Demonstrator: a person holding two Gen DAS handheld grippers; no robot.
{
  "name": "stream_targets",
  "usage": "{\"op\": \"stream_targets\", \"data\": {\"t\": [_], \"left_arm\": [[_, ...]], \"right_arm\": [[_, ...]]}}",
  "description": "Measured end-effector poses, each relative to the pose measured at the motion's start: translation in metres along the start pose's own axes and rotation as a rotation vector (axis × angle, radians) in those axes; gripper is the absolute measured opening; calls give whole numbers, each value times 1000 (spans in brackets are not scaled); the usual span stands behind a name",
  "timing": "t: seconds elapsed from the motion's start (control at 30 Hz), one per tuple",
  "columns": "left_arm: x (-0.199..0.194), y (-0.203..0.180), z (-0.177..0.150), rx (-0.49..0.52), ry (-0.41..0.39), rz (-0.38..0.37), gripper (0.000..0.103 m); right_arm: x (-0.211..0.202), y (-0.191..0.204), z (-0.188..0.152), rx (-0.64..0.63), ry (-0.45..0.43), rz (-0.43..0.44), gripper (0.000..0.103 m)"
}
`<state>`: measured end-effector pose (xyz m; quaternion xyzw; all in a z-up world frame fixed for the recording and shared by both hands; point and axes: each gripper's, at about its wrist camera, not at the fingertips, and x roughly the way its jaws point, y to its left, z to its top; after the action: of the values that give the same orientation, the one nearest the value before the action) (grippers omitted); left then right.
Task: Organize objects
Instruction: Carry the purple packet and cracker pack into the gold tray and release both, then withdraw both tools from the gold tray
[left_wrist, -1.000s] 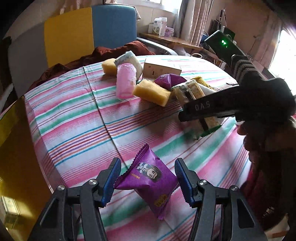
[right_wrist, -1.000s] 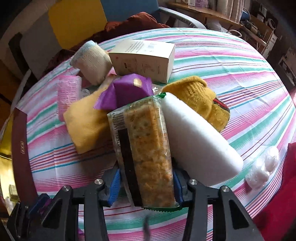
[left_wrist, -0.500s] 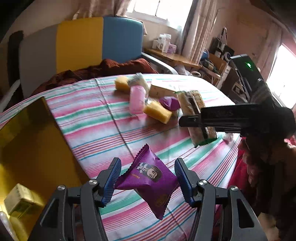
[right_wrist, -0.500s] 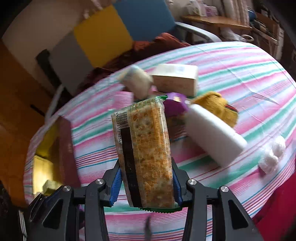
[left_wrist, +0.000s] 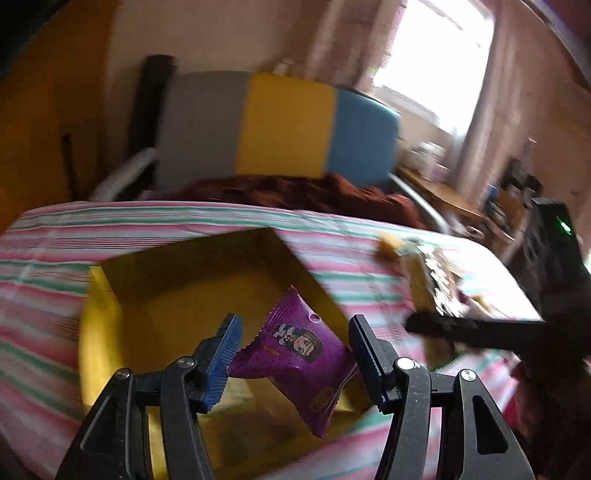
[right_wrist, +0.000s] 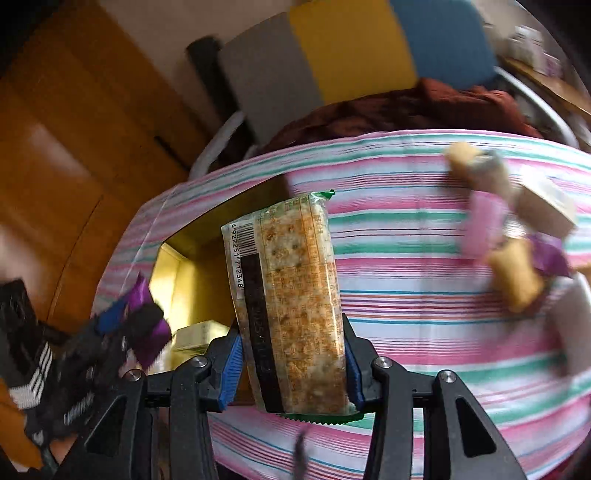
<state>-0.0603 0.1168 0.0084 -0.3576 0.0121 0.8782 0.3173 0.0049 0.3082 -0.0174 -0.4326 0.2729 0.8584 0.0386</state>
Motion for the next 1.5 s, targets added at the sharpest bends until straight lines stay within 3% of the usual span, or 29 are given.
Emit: {"op": "stream_targets", "data": {"t": [0.2,0.27,0.33,0.4,0.63,0.87,1.03,1.5], "left_arm": [[7,67,3,-79,4,194,61],[8,80,-1,-103,17,225,63],[5,90,-9,-125,20,246,77],[1,95,-17,-139,18,263,79],[-16,91,-33,-173,-6,287,83],[-30,73,-35,-137,-32,284,87],[-38,60,-36,-100,-52,290,89],[-34,24,-40,-7,-39,234,89]], "right_arm": [[35,39,-5,-62,92,8,53],[43,46,-10,-81,118,18,54],[46,50,-18,-97,136,22,55],[47,51,-24,-110,147,12,55],[44,59,-37,-183,102,-80,56],[26,65,-46,-248,-8,-153,68],[17,67,-48,-267,-55,-175,69],[-6,18,-46,-166,-97,-246,69]]}}
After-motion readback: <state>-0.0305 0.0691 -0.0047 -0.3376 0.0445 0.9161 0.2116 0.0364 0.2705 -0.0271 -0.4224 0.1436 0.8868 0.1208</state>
